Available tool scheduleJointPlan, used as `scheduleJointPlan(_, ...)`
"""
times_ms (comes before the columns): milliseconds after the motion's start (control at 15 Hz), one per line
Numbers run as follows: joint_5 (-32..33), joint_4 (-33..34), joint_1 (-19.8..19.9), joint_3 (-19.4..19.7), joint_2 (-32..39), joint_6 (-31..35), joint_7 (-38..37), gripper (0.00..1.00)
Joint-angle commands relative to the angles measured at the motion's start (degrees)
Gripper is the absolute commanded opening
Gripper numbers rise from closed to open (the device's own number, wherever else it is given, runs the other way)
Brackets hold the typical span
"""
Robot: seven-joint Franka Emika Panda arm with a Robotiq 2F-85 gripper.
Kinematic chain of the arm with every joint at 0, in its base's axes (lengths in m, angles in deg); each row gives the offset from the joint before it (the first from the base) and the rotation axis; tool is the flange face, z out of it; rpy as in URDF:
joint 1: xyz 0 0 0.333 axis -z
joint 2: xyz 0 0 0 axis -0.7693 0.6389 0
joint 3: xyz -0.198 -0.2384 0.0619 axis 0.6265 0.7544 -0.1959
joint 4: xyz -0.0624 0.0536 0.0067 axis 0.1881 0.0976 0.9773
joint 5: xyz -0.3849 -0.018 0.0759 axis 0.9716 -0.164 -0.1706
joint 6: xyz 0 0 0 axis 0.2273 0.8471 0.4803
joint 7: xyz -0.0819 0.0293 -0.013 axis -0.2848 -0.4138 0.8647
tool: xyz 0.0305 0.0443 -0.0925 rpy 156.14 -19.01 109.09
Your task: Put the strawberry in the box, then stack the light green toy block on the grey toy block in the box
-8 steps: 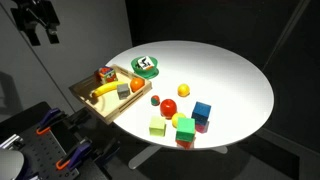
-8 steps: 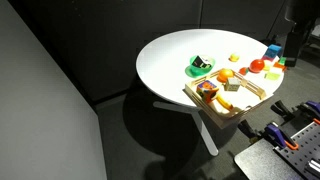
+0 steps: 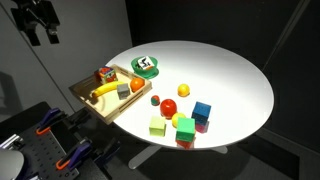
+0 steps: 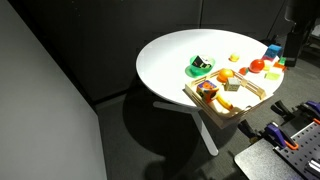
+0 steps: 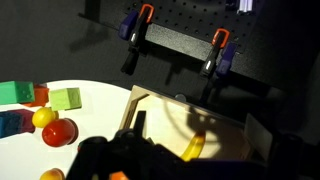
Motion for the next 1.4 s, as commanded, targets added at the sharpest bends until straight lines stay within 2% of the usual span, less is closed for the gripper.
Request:
scheduleJointPlan(0,1.24,1.58,-0.18,1.42,2.19,0.88,-1.52,1.00)
scheduleJointPlan(333,1.50,3.88,0.86,2.76,5.37,5.65,-2.56,1.00)
scheduleJointPlan(867,1.53,7.79,4.00,6.17,12.85,16.56,-2.28,1.00)
scheduleJointPlan(1333,1.72,8.55,6.12,8.97,19.31,27.37,-2.07,1.00)
